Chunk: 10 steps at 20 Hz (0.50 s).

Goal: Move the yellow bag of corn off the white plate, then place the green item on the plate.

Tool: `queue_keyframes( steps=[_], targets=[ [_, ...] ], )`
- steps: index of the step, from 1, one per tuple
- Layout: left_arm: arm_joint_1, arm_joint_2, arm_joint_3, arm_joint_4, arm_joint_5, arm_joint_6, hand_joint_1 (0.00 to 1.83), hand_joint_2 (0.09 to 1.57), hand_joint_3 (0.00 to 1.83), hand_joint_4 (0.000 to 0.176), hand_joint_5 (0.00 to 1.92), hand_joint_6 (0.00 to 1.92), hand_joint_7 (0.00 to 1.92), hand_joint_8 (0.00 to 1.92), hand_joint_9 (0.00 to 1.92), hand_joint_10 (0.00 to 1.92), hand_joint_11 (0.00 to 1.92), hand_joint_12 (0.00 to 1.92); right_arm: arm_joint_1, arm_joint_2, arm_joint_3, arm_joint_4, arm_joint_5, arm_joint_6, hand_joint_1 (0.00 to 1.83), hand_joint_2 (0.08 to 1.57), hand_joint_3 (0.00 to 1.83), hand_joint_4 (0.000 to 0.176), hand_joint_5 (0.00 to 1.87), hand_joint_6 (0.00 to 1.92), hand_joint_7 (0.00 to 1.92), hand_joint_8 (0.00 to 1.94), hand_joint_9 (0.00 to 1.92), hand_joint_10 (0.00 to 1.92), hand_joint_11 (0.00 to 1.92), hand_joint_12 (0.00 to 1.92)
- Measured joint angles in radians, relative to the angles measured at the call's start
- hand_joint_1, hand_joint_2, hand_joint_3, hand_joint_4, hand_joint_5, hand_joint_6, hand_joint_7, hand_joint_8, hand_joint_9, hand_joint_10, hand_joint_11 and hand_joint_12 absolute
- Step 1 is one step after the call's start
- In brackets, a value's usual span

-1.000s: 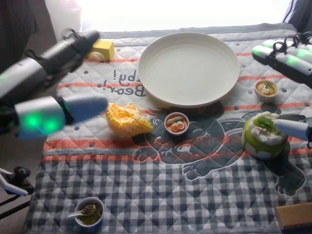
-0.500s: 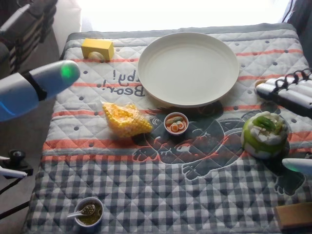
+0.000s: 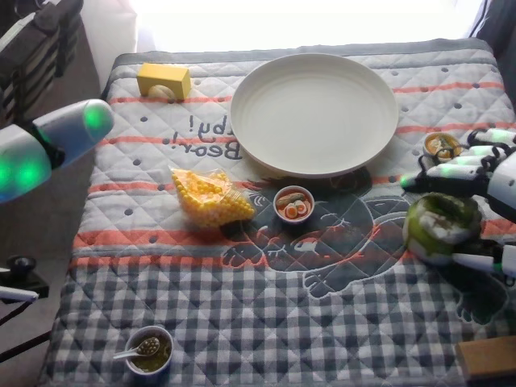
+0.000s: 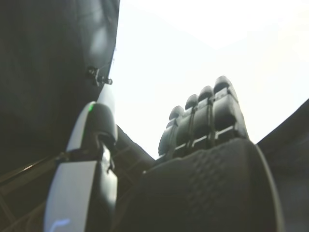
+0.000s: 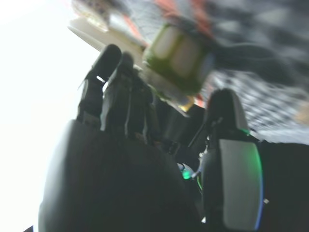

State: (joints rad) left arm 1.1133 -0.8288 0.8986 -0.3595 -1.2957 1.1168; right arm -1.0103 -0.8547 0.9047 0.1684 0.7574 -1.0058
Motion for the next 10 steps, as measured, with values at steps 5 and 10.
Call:
queue_keyframes(
  steps=[5,10],
  targets=[
    [0.042,0.0,0.0,-0.038,-0.035,-0.024,0.7,1.29,0.01,0.011,0.0,0.0,0.0,0.0,0.0,0.0,0.0,0.0,0.061,0.049,-0.024,-0.049,0.087,0.0,1.27,1.33,0.0,0.0,0.49,1.63,0.62,1.58,0.61,1.73,0.55,1.9],
    [0.049,-0.016,0.011,-0.039,-0.04,-0.046,0.7,1.27,0.0,0.038,0.0,0.0,0.0,0.0,0.0,0.0,0.01,0.0,0.289,-0.064,0.113,-0.101,0.042,0.0,1.27,1.34,0.0,0.0,0.45,1.7,0.59,1.6,0.58,1.72,0.41,1.89]
  ],
)
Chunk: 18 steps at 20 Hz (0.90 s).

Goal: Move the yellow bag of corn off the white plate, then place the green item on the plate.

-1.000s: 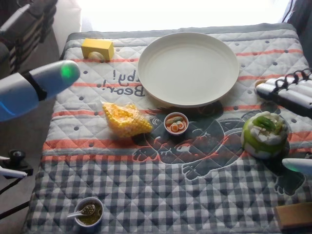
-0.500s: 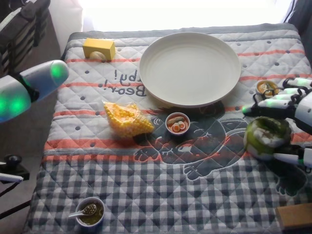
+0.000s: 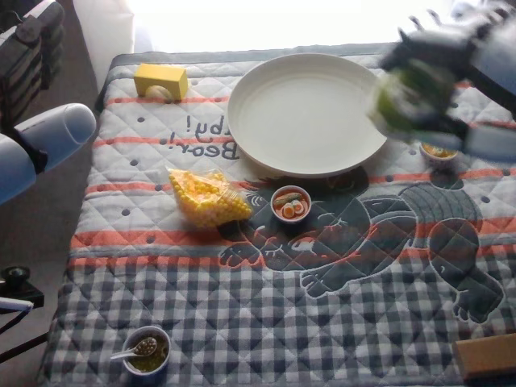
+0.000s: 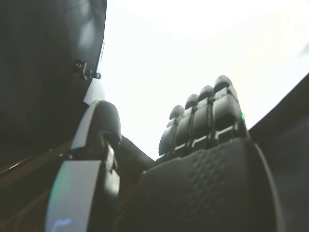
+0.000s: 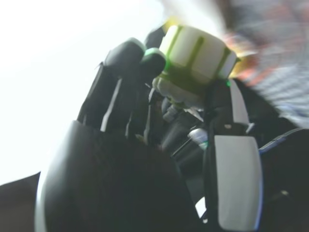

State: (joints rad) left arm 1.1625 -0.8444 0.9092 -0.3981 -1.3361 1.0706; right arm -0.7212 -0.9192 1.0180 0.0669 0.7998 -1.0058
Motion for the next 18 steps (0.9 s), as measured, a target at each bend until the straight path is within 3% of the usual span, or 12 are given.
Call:
queue_keyframes(
  steps=[1,4,5,7,8,9,10,12,13,14,15,18],
  targets=[
    [0.001,-0.001,0.001,-0.003,0.002,-0.005,0.67,1.27,0.0,0.033,0.0,0.0,0.0,0.0,0.0,0.0,0.01,0.01,0.061,-0.051,0.048,-0.025,-0.053,0.0,1.31,1.31,0.0,0.0,0.5,1.5,0.66,1.53,0.69,1.71,0.67,1.92],
    [0.002,-0.002,0.001,-0.004,0.001,-0.007,0.64,1.3,0.01,0.024,0.0,0.0,0.0,0.0,0.0,0.0,0.0,0.0,0.177,-0.248,0.229,-0.051,-0.265,0.003,1.31,1.33,0.0,0.0,0.47,1.41,0.58,1.67,0.66,1.81,0.66,1.92],
    [0.004,-0.002,0.001,-0.008,0.002,-0.009,0.65,1.3,0.0,0.012,0.0,0.0,0.0,0.0,0.0,0.0,0.0,0.0,0.19,-0.299,0.283,-0.051,-0.324,0.003,1.27,1.35,0.01,0.0,0.56,1.56,0.48,1.67,0.56,1.82,0.55,1.92],
    [0.007,-0.013,0.013,-0.013,0.002,-0.019,0.66,1.29,0.0,0.036,0.0,0.0,0.0,0.0,0.0,0.0,0.01,0.0,0.209,-0.391,0.384,-0.044,-0.457,0.003,1.1,1.34,0.0,0.0,0.6,1.49,0.6,1.71,0.62,1.82,0.69,1.92],
    [0.008,-0.014,0.013,-0.014,0.008,-0.024,0.64,1.29,0.0,0.041,0.0,0.0,0.0,0.0,0.0,0.0,0.04,0.02,0.214,-0.415,0.41,-0.039,-0.496,0.001,1.08,1.35,0.0,0.003,0.55,1.58,0.6,1.67,0.57,1.72,0.59,1.92],
    [0.008,-0.021,0.019,-0.009,0.01,-0.032,0.66,1.29,0.0,0.021,0.0,0.0,0.0,0.0,0.0,0.0,0.04,0.02,0.218,-0.443,0.444,-0.037,-0.533,0.003,1.07,1.35,0.0,0.019,0.54,1.63,0.6,1.6,0.41,1.55,0.34,1.92],
    [0.008,-0.024,0.019,-0.01,0.013,-0.037,0.67,1.28,0.0,0.003,0.02,0.01,0.0,0.0,0.0,0.0,0.05,0.03,0.22,-0.457,0.461,-0.03,-0.552,0.005,1.14,1.24,0.0,0.0,0.35,1.15,0.41,1.09,0.29,1.39,0.14,1.9],
    [0.008,-0.024,0.018,-0.002,0.016,-0.04,0.64,1.29,0.0,0.001,0.01,0.0,0.0,0.0,0.0,0.0,0.03,0.04,0.22,-0.457,0.462,-0.034,-0.558,0.003,0.91,1.21,0.0,0.004,0.06,0.57,0.17,0.37,0.04,0.97,0.0,1.58],
    [0.008,-0.024,0.019,-0.006,0.014,-0.04,0.64,1.29,0.0,0.0,0.0,0.0,0.0,0.0,0.0,0.0,0.0,0.17,0.22,-0.457,0.459,-0.034,-0.559,0.003,0.81,1.18,0.0,0.046,0.01,0.31,0.08,0.16,0.01,0.63,0.0,1.46],
    [0.008,-0.024,0.019,-0.01,0.014,-0.04,0.63,1.29,0.0,0.0,0.0,0.0,0.0,0.0,0.0,0.0,0.0,0.24,0.22,-0.456,0.453,-0.033,-0.567,0.003,0.78,1.16,0.0,0.05,0.0,0.13,0.05,0.07,0.0,0.41,0.0,1.36],
    [0.008,-0.024,0.019,-0.01,0.014,-0.04,0.62,1.29,0.0,0.0,0.0,0.0,0.0,0.0,0.0,0.0,0.0,0.3,0.221,-0.455,0.448,-0.033,-0.569,0.003,0.77,1.15,0.0,0.022,0.0,0.02,0.01,0.01,0.0,0.11,0.0,1.04],
    [0.008,-0.024,0.018,-0.004,0.011,-0.045,0.66,1.26,0.0,0.029,0.0,0.0,0.0,0.0,0.0,0.0,0.0,0.39,0.25,-0.401,0.369,-0.055,-0.587,0.003,0.71,1.13,0.0,0.028,0.0,0.0,0.0,0.0,0.0,0.0,0.0,0.25]
  ],
)
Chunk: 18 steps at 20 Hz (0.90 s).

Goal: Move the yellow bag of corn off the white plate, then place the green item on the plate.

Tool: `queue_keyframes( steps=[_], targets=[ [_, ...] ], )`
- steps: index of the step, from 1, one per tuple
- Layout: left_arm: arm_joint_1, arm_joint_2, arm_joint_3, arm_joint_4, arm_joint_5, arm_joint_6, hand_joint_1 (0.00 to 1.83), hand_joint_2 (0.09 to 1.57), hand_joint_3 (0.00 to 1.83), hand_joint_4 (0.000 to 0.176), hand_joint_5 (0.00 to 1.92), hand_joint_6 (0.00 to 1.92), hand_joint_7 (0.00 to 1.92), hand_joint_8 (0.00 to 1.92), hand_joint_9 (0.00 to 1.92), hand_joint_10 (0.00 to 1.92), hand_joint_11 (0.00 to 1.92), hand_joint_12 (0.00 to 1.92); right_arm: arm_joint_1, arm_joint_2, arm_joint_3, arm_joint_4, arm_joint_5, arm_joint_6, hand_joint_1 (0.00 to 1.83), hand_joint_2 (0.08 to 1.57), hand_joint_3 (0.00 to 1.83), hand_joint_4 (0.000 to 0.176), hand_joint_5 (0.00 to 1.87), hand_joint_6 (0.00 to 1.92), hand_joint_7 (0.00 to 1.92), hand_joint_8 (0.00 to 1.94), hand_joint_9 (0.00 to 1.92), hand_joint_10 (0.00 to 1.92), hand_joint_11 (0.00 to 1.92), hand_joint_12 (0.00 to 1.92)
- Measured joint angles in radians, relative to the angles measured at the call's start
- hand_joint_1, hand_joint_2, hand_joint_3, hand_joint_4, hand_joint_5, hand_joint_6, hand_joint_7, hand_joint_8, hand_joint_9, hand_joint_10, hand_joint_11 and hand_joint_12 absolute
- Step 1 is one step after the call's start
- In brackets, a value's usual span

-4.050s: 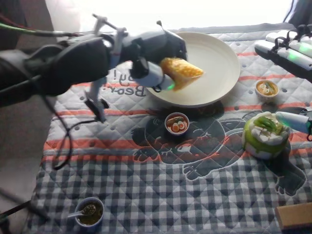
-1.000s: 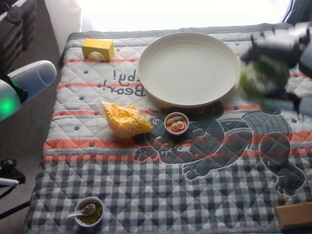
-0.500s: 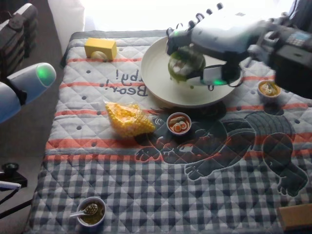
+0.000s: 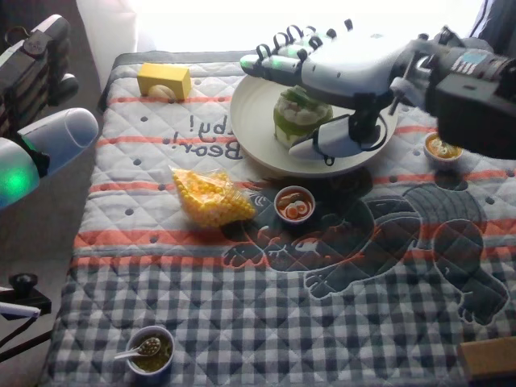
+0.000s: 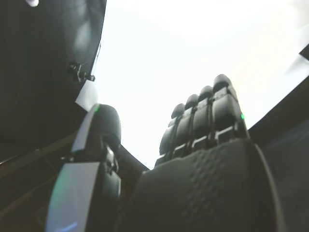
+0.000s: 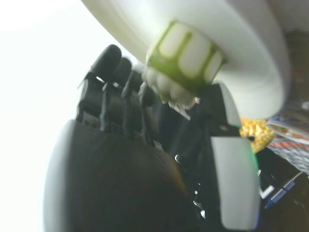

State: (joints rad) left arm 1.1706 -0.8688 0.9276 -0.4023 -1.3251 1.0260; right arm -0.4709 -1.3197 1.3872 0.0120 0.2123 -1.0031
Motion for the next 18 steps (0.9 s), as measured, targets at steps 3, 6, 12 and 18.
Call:
queue_keyframes(
  steps=[3,6,12,18],
  targets=[
    [0.001,0.006,-0.002,-0.008,-0.001,0.0,0.67,1.26,0.0,0.057,0.0,0.0,0.0,0.0,0.0,0.0,0.0,0.07,0.013,0.167,-0.149,-0.008,0.094,-0.001,0.51,1.09,0.0,0.002,0.0,0.0,0.0,0.0,0.0,0.0,0.0,0.0],
    [0.006,0.011,-0.011,-0.018,-0.021,-0.003,0.67,1.26,0.0,0.064,0.0,0.0,0.0,0.0,0.0,0.0,0.0,0.0,-0.015,0.313,-0.294,-0.007,0.259,-0.004,0.28,1.11,0.0,0.142,0.0,0.0,0.0,0.0,0.03,0.01,0.0,1.0],
    [0.029,0.047,-0.046,-0.053,-0.143,-0.021,0.61,1.28,0.0,0.13,0.0,0.0,0.0,0.0,0.0,0.0,0.0,0.0,-0.225,0.551,-0.498,0.015,0.595,-0.003,0.26,1.19,0.01,0.091,0.0,0.0,0.0,0.0,0.0,0.0,0.0,0.02],
    [0.029,0.043,-0.035,-0.018,-0.254,-0.098,0.33,1.27,0.0,0.166,0.0,0.0,0.0,0.0,0.0,0.0,0.0,0.01,-0.466,0.647,-0.597,0.18,0.942,-0.016,0.43,1.17,0.0,0.061,0.0,0.0,0.0,0.0,0.0,0.0,0.0,0.0]
  ],
)
